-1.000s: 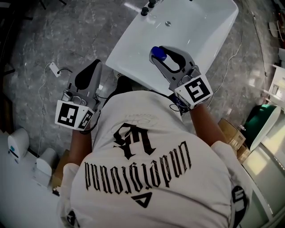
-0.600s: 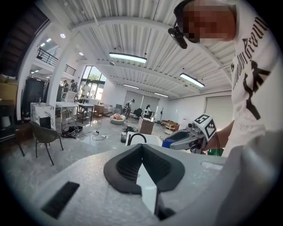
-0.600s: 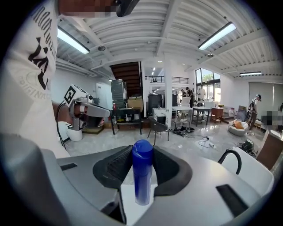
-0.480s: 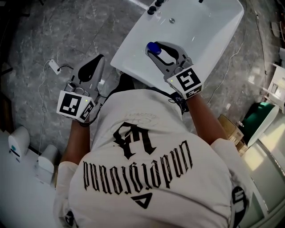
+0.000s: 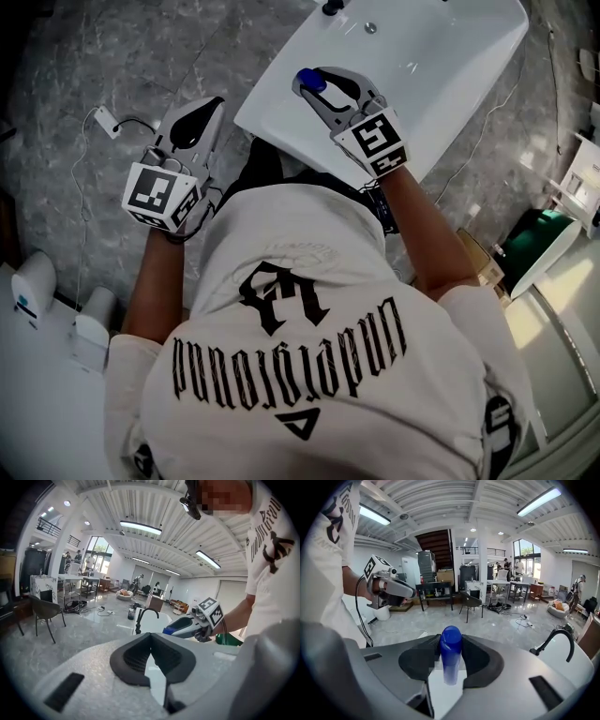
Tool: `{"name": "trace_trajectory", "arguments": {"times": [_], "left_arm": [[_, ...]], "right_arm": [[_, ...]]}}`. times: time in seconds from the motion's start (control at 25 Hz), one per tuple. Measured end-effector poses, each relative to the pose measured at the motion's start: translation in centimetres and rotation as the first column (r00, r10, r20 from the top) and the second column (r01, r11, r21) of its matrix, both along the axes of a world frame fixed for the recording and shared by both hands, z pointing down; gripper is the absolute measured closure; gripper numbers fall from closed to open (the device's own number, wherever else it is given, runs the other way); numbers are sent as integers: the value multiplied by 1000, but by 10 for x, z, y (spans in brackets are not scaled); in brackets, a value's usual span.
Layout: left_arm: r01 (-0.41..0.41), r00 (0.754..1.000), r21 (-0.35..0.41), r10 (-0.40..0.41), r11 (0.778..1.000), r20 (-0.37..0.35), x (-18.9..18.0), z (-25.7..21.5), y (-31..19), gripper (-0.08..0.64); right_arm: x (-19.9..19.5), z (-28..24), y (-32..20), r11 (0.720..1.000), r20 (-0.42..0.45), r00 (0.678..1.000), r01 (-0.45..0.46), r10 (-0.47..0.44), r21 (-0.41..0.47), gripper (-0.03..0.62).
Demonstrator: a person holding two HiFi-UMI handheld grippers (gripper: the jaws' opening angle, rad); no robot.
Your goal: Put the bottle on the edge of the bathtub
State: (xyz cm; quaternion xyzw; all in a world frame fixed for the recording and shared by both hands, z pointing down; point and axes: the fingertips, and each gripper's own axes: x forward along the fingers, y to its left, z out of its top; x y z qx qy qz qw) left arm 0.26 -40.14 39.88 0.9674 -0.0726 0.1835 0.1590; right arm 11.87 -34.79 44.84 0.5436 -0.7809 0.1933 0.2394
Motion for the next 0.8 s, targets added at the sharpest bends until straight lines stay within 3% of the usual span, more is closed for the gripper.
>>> {"name": "trace_trajectory", "arguments": {"times": [0.8], "left_arm": [[-68, 990, -131, 83, 989, 114, 7, 123, -17, 546]], "right_arm": [[8, 150, -29, 984, -76, 997, 3, -17, -180, 449]]}}
